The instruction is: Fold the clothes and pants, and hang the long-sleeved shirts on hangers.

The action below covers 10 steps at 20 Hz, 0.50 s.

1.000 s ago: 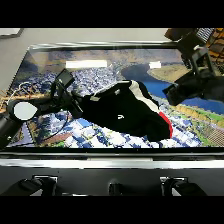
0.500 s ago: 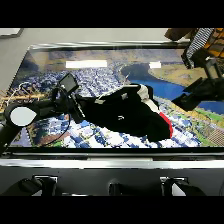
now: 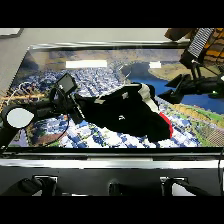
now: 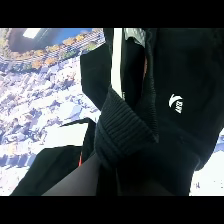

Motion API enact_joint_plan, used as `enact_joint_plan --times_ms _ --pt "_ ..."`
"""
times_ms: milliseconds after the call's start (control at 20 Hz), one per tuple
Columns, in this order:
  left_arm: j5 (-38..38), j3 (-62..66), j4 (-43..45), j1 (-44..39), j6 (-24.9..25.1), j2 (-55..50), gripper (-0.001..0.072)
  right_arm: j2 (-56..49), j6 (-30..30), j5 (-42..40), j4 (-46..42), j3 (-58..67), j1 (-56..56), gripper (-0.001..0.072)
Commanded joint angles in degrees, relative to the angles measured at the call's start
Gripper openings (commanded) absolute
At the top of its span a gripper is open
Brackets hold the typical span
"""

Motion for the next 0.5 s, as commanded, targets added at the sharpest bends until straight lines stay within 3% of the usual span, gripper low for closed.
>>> enact_joint_plan --times_ms 0,450 --pt "0.04 0.04 0.00 -0.02 -0.20 0.04 0.0033 -3.56 -7.28 -1.27 6.49 -0.02 -0.04 0.0674" --pt "0.04 0.02 -0.17 -0.02 -0.20 0.04 0.0033 -8.13 -9.92 -10.36 7.32 -0.02 7.93 0.0653"
